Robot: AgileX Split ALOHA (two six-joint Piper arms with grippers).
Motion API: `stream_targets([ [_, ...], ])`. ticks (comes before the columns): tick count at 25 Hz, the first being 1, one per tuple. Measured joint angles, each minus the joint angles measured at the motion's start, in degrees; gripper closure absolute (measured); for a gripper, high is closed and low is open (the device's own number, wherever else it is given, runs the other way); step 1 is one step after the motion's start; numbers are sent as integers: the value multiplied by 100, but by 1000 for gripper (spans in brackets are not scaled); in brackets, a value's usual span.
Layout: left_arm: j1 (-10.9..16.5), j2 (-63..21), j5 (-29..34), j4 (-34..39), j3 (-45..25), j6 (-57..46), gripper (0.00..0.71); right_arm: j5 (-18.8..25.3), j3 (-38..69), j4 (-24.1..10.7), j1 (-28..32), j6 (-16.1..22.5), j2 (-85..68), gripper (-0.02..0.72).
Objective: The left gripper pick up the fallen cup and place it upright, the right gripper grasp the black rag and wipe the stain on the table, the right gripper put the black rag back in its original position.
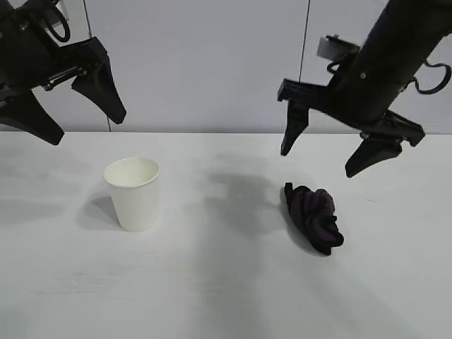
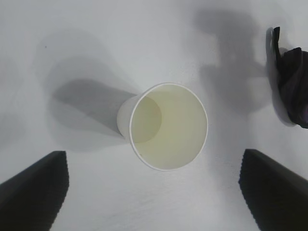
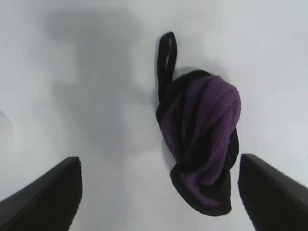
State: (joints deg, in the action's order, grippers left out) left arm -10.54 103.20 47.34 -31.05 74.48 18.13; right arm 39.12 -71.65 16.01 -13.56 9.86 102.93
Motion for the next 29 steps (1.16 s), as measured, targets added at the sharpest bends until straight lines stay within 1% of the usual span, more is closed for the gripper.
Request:
stream_targets([
  [2,0,0,0,0,0,0,16,139,-5,49,83,-109,-114,92],
  [4,0,0,0,0,0,0,16,309,-5,39,119,-137,-178,92],
  [6,0,0,0,0,0,0,16,377,-5,4,131,-139,-231,92],
  [19,0,0,0,5,0,0,16,454,-18,-41,131,-157,-354,92],
  [25,0,0,0,5,0,0,16,466,-246,-59,131,-157,-354,92],
  [29,0,0,0,5,0,0,16,597,-251,-128,131,-157,-354,92],
])
